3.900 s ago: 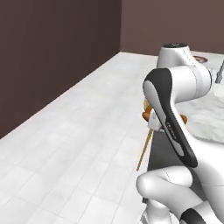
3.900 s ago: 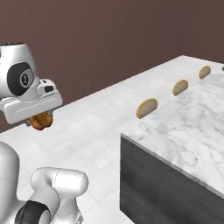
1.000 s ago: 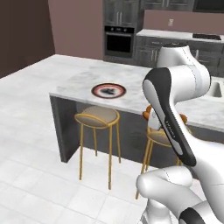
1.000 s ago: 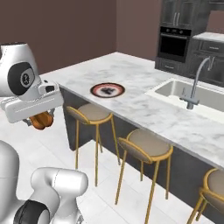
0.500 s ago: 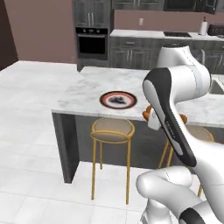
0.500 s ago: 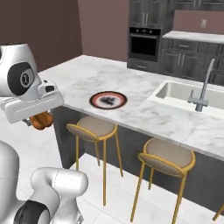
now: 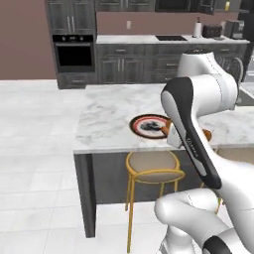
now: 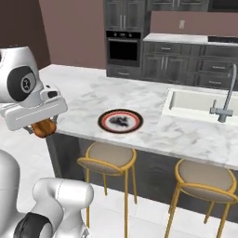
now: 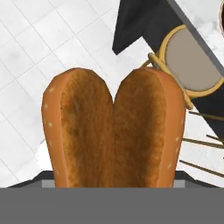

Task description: Move the hot dog bun to the plate on the dining table and place the condiment next to that plate. Then navigate to the fridge and take the sausage and place it on the plate as well.

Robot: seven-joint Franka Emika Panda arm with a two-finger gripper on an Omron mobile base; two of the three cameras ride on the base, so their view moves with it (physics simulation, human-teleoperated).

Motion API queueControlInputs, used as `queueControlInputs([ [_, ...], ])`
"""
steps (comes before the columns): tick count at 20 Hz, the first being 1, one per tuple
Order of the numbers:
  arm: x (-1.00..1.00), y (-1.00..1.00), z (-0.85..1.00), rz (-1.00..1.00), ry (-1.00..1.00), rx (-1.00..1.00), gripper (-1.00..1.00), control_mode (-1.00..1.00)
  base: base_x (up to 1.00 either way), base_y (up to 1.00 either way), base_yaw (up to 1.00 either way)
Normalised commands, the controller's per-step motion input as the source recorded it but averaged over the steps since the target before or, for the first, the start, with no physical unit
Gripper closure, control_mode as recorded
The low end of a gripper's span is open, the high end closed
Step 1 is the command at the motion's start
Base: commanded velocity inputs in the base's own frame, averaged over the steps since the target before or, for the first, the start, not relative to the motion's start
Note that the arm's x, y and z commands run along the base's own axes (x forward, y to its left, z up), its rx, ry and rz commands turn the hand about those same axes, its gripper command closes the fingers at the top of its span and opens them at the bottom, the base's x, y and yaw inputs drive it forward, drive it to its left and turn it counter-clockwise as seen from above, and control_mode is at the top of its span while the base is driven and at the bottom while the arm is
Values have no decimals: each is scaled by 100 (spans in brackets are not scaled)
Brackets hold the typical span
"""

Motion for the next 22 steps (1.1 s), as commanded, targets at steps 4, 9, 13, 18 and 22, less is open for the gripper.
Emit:
queueControlInputs([
  [4, 0, 0, 0, 0, 0, 0, 100, 100, 75, 56, -36],
  [9, 0, 0, 0, 0, 0, 0, 100, 100, 71, 39, -35],
  [13, 0, 0, 0, 0, 0, 0, 100, 100, 70, 3, -35],
  [18, 37, -13, -3, -9, 0, 4, 100, -100, 49, -8, -17],
  [22, 100, -45, -14, -20, 0, 13, 100, -100, 0, 0, 0],
])
